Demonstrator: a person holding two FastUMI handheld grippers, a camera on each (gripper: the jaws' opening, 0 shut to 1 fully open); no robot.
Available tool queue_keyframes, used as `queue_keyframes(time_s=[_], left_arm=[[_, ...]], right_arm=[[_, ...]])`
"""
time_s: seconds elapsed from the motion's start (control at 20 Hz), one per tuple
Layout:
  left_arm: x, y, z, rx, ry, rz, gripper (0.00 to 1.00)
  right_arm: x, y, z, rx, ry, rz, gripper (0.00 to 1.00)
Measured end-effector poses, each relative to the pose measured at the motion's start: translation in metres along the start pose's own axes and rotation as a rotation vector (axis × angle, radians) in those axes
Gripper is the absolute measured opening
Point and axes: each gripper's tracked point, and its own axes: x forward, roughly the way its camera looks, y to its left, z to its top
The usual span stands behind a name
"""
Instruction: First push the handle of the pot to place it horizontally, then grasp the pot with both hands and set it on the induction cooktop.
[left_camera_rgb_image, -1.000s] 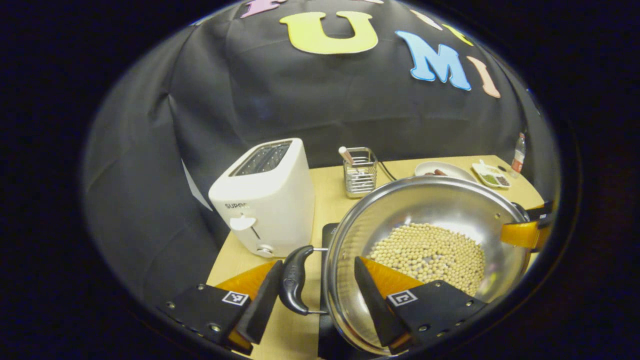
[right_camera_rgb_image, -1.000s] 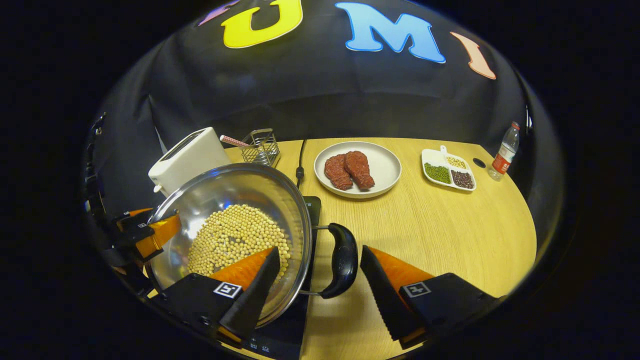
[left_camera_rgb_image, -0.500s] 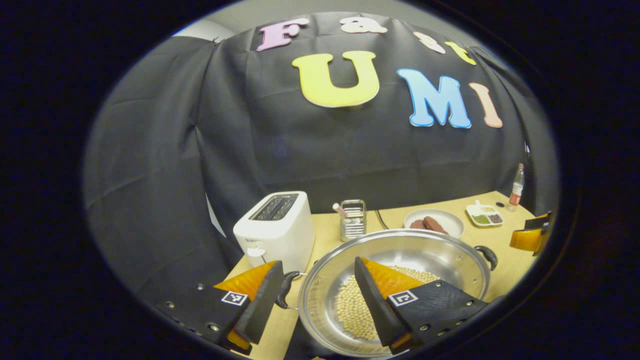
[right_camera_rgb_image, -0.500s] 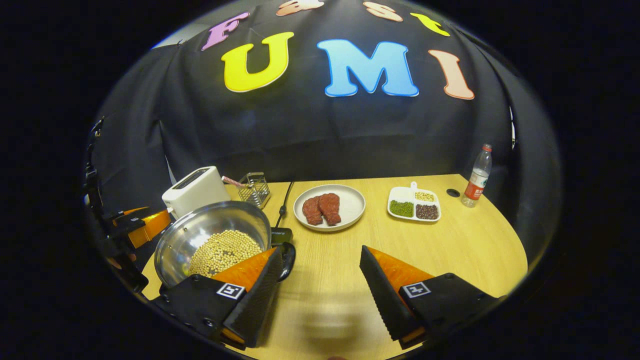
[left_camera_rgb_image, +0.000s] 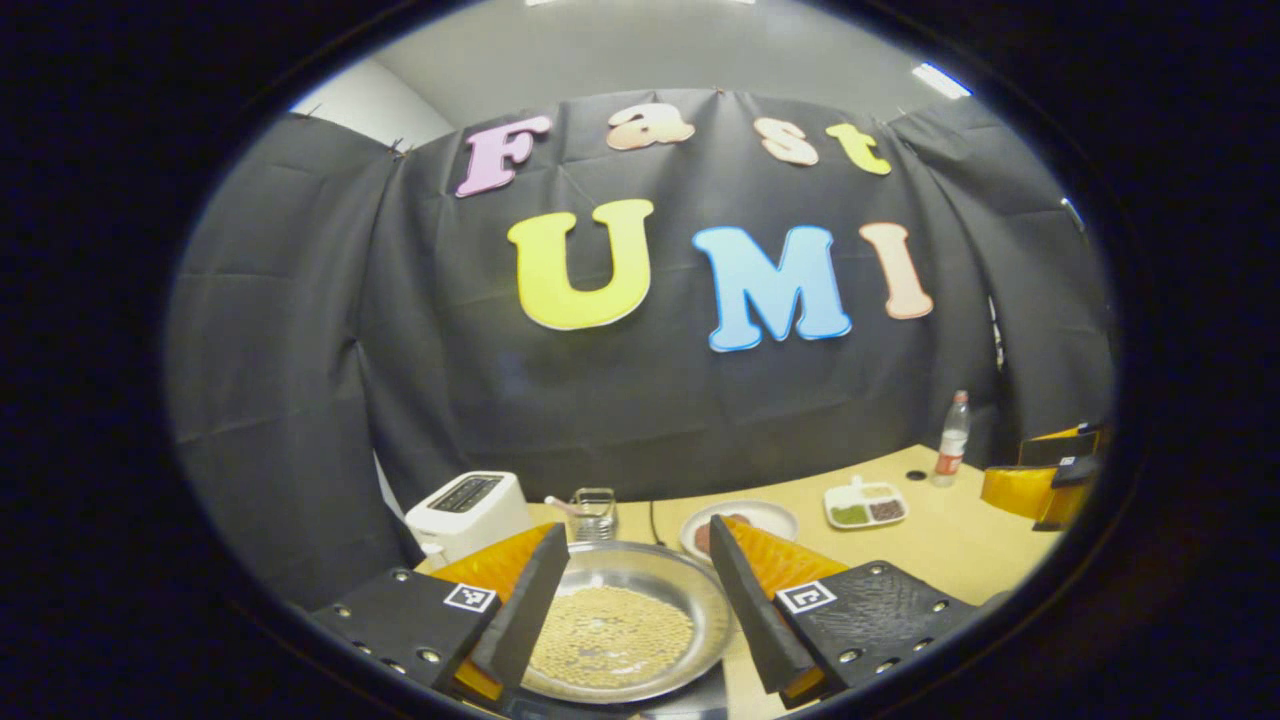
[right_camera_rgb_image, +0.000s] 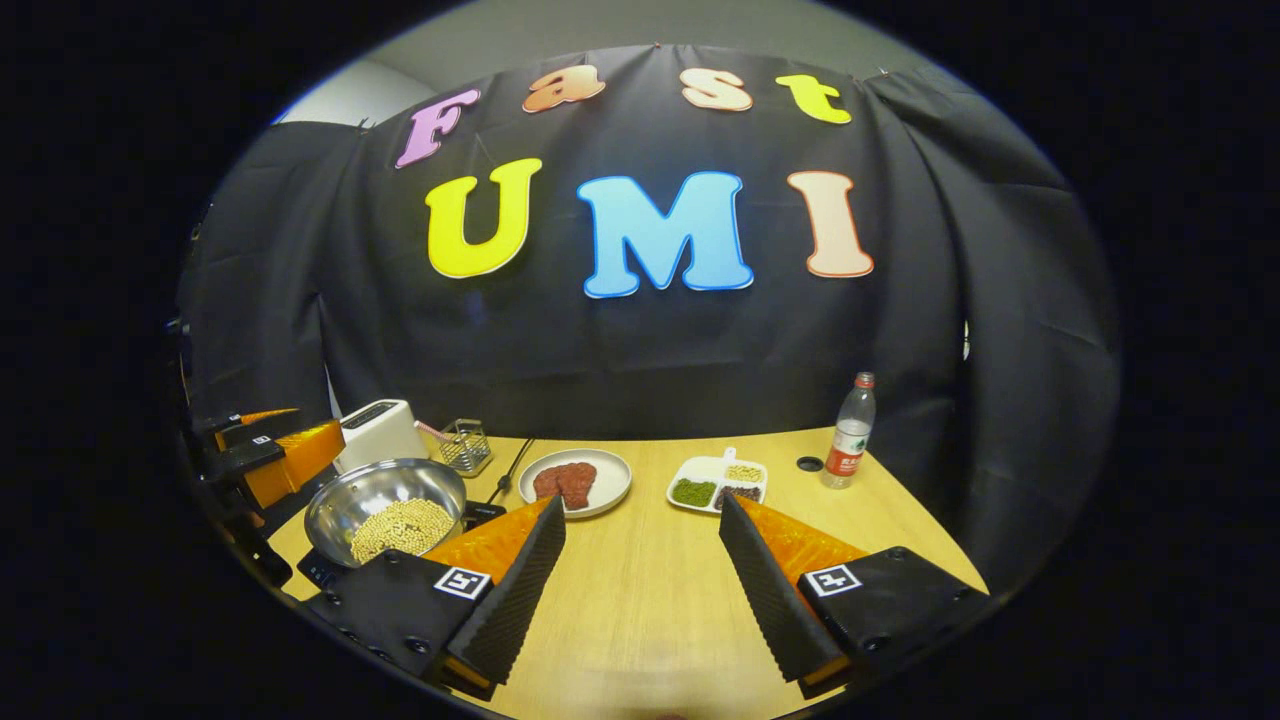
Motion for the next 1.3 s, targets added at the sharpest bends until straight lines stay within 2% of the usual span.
queue_keyframes(time_s=[0.25, 0.5, 0.65, 1.05, 1.1, 1.3], left_arm=[[-0.039, -0.050, 0.025, -0.002, -0.049, -0.011, 0.84], [-0.090, -0.063, 0.045, -0.018, -0.100, 0.034, 0.86], [-0.117, -0.068, 0.056, -0.001, -0.125, 0.029, 0.83], [-0.169, -0.056, 0.071, 0.023, -0.163, -0.007, 0.86], [-0.173, -0.052, 0.073, 0.023, -0.168, -0.009, 0.83], [-0.190, -0.042, 0.080, 0.029, -0.197, -0.015, 0.84]], right_arm=[[-0.043, -0.045, 0.016, -0.015, -0.077, -0.021, 0.98], [-0.086, -0.072, 0.031, -0.058, -0.158, -0.019, 0.98], [-0.113, -0.081, 0.041, -0.061, -0.205, -0.037, 0.98], [-0.168, -0.074, 0.056, -0.020, -0.275, -0.087, 0.98], [-0.173, -0.072, 0.056, -0.016, -0.285, -0.091, 0.98], [-0.190, -0.063, 0.057, -0.024, -0.309, -0.110, 0.98]])
